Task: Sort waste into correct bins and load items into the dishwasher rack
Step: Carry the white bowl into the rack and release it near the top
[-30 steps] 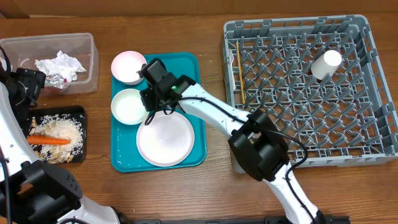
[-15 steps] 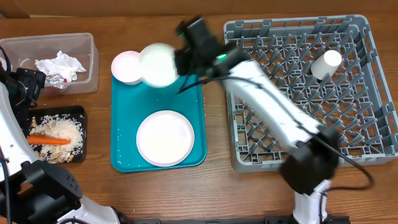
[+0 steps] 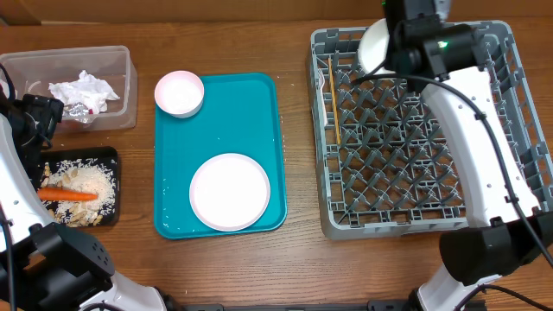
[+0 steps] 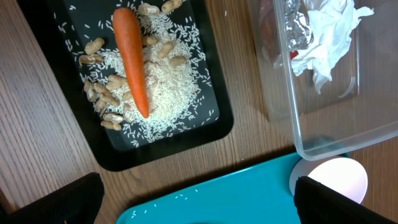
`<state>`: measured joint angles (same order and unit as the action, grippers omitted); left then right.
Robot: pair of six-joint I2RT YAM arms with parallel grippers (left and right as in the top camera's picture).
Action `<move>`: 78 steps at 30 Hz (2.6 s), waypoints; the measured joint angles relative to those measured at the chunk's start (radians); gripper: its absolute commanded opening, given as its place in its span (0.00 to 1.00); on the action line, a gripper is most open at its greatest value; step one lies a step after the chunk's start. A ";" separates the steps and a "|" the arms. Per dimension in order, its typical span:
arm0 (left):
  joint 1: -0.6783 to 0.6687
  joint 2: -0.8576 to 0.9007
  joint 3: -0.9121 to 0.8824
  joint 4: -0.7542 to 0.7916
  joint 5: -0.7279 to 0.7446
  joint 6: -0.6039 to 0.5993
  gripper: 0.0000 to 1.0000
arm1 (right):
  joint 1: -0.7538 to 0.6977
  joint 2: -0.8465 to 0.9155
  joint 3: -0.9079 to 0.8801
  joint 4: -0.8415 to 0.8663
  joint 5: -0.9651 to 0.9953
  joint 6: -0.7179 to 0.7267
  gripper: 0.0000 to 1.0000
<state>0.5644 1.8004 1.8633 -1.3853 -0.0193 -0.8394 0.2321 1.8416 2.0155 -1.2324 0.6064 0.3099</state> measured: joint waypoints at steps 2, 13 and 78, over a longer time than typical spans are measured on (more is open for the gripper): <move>0.000 0.000 0.000 0.000 0.000 0.000 1.00 | -0.029 0.000 0.000 -0.001 0.049 0.000 0.04; 0.000 0.000 0.000 0.001 0.000 0.000 1.00 | -0.128 0.002 -0.002 0.119 0.262 -0.019 0.04; 0.000 0.000 0.000 0.000 0.000 0.000 1.00 | -0.036 0.232 -0.338 0.790 0.501 -0.864 0.04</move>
<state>0.5644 1.8004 1.8633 -1.3849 -0.0196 -0.8394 0.1963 2.0739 1.6779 -0.4423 1.1072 -0.5537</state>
